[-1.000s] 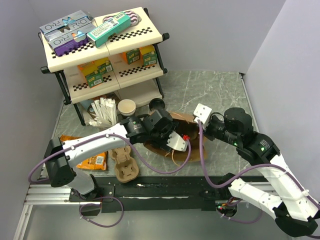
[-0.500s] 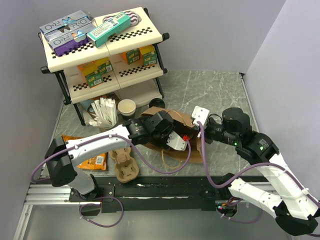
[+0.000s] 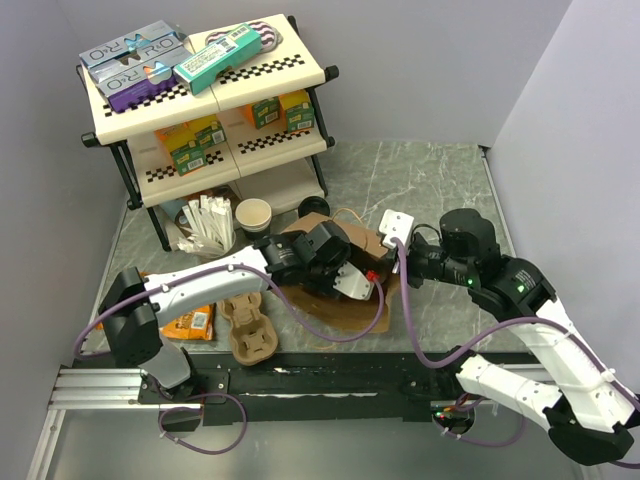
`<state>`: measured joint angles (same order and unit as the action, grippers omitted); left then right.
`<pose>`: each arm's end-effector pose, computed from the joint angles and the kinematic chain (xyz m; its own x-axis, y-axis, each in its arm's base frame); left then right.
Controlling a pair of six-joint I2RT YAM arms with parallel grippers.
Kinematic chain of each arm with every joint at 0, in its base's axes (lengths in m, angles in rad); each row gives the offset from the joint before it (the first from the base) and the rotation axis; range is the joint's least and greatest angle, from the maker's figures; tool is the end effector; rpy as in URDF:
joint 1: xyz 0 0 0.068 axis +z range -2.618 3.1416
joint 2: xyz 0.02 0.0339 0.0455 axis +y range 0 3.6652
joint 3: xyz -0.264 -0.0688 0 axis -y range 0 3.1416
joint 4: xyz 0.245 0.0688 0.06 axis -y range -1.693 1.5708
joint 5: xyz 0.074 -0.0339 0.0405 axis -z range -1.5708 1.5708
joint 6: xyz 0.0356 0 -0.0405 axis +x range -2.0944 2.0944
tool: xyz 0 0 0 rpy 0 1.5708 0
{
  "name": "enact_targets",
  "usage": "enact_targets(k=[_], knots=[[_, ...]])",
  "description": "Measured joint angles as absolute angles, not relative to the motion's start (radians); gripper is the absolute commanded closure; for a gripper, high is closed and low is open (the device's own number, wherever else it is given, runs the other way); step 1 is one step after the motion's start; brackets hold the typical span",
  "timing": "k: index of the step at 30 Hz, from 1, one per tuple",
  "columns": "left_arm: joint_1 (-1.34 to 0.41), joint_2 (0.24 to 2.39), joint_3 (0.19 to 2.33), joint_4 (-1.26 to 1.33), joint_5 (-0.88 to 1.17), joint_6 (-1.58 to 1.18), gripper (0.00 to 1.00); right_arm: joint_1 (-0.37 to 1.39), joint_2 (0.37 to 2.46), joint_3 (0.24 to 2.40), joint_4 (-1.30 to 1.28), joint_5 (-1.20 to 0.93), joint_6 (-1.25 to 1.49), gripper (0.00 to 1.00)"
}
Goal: Pack the takeout coffee
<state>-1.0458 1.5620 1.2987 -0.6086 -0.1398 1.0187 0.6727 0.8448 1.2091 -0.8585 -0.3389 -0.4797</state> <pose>0.1748 -0.2918 0.2880 0.4901 0.8361 -0.2466 0.7525 -0.2630 0.6037 0.1076 0.1008 0.4033 0.0477 -0.5185 -0.8538 -0.8956 0.3562 -0.2664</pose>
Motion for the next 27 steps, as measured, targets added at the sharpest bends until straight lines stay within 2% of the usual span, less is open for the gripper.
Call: enact_targets(k=[27], knots=[[-0.996, 1.65, 1.353, -0.555, -0.095, 1.028, 0.99, 0.648, 0.875, 1.232, -0.887, -0.365, -0.429, 1.0]])
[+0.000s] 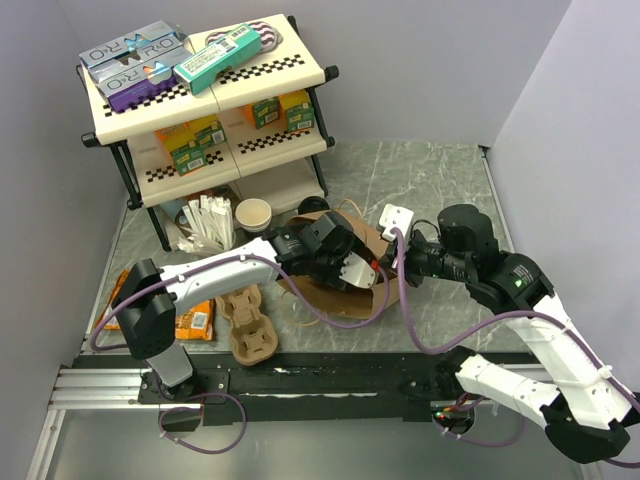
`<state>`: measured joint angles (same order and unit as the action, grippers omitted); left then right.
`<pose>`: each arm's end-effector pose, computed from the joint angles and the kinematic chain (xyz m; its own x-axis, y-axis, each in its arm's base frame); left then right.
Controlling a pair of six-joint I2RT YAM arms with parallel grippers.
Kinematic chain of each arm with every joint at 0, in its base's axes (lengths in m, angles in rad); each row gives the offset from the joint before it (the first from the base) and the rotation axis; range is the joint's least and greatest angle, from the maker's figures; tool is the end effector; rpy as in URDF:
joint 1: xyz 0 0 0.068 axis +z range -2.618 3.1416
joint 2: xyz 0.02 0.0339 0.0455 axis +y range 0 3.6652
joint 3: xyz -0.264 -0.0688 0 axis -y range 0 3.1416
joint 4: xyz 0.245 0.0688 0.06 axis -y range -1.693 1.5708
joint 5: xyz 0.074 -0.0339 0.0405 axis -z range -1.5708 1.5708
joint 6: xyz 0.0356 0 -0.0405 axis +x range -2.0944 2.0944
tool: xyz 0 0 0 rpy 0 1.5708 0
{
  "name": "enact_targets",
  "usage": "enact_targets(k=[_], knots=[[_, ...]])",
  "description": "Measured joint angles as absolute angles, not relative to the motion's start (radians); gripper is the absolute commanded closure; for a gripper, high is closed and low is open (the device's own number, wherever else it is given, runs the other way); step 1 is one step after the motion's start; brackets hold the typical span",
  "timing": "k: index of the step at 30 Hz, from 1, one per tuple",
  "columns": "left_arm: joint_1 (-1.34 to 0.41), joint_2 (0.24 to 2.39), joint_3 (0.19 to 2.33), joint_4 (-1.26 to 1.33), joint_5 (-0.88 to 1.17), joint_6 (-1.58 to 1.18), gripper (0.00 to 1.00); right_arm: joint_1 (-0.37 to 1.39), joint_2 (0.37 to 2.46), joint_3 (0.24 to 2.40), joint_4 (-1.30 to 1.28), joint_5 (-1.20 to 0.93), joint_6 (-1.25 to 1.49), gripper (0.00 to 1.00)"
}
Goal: Pack the takeout coffee
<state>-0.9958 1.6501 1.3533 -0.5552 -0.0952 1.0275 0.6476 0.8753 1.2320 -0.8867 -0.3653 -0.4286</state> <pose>0.2012 -0.3043 0.2800 0.4744 0.8349 -0.2792 0.7646 -0.2336 0.6006 0.1136 0.1018 0.4037 -0.0304 -0.5097 -0.8598 -0.9036 0.3817 -0.1943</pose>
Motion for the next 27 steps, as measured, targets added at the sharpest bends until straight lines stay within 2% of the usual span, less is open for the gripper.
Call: enact_targets(k=[27], knots=[[-0.98, 1.535, 1.227, -0.429, -0.03, 0.982, 0.99, 0.648, 0.879, 1.283, -0.973, -0.402, -0.541, 1.0]])
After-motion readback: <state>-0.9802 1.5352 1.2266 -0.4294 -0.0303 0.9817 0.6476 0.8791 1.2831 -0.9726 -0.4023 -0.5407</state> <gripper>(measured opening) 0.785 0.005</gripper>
